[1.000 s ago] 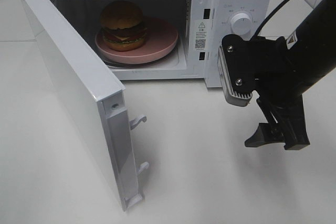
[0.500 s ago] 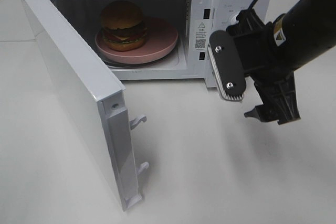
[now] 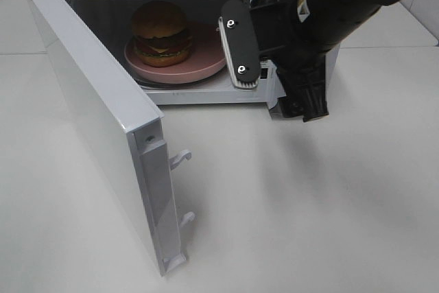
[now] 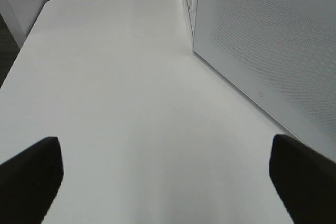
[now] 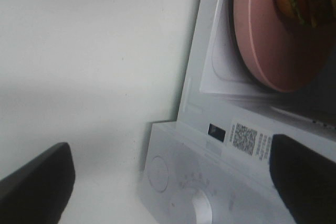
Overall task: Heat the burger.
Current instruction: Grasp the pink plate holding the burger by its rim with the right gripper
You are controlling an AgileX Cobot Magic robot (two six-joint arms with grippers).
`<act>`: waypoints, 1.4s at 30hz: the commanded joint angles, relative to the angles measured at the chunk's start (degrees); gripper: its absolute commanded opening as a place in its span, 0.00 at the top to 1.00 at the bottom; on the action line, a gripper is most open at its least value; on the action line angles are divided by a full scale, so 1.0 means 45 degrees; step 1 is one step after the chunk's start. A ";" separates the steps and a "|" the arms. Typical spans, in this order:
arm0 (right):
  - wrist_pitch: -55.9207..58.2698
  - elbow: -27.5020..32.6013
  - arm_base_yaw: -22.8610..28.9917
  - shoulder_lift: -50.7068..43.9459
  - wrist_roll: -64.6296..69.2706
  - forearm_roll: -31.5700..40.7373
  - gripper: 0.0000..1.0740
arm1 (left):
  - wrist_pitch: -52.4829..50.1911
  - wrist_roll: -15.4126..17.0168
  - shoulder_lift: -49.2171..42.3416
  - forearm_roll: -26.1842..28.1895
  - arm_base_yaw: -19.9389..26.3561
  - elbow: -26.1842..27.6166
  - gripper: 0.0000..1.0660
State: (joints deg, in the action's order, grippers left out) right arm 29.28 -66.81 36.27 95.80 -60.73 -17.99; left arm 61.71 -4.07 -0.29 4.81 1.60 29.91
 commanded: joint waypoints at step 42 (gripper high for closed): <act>-0.0751 -0.7359 0.0980 0.7754 0.0840 0.0598 0.22 | -0.0076 0.0064 -0.0038 -0.0025 0.0025 -0.0051 0.06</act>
State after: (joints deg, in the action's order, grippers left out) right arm 26.24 -98.89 40.74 129.83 -57.52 -16.04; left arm 61.71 -4.07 -0.29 4.76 1.60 29.91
